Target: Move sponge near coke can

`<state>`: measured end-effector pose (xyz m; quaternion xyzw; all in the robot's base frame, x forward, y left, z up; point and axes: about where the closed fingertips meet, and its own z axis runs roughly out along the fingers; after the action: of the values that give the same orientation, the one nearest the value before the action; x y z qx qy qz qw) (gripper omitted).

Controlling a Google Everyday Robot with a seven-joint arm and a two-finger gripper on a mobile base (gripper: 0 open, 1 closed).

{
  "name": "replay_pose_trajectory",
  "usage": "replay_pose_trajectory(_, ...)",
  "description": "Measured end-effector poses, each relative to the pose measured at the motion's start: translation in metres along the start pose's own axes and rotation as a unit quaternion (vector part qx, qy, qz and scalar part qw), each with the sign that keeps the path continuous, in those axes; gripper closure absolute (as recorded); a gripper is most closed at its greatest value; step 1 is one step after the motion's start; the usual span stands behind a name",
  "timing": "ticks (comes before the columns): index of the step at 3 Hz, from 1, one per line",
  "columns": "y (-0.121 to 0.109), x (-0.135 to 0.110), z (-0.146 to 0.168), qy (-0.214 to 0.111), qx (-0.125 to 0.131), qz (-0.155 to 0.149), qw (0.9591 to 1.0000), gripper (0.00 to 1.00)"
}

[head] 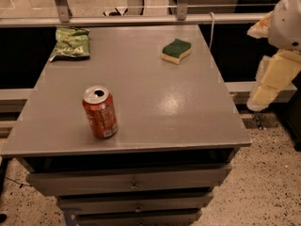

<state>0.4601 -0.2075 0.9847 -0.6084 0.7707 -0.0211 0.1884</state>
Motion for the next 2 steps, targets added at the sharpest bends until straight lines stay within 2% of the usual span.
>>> replay_pose_trajectory(1, -0.040, -0.036, 0.031, -0.050, 0.011, 0.004, 0.9987, 0.00)
replay_pose_trajectory(2, -0.091, -0.069, 0.073, -0.096, 0.040, 0.024, 0.9943, 0.00)
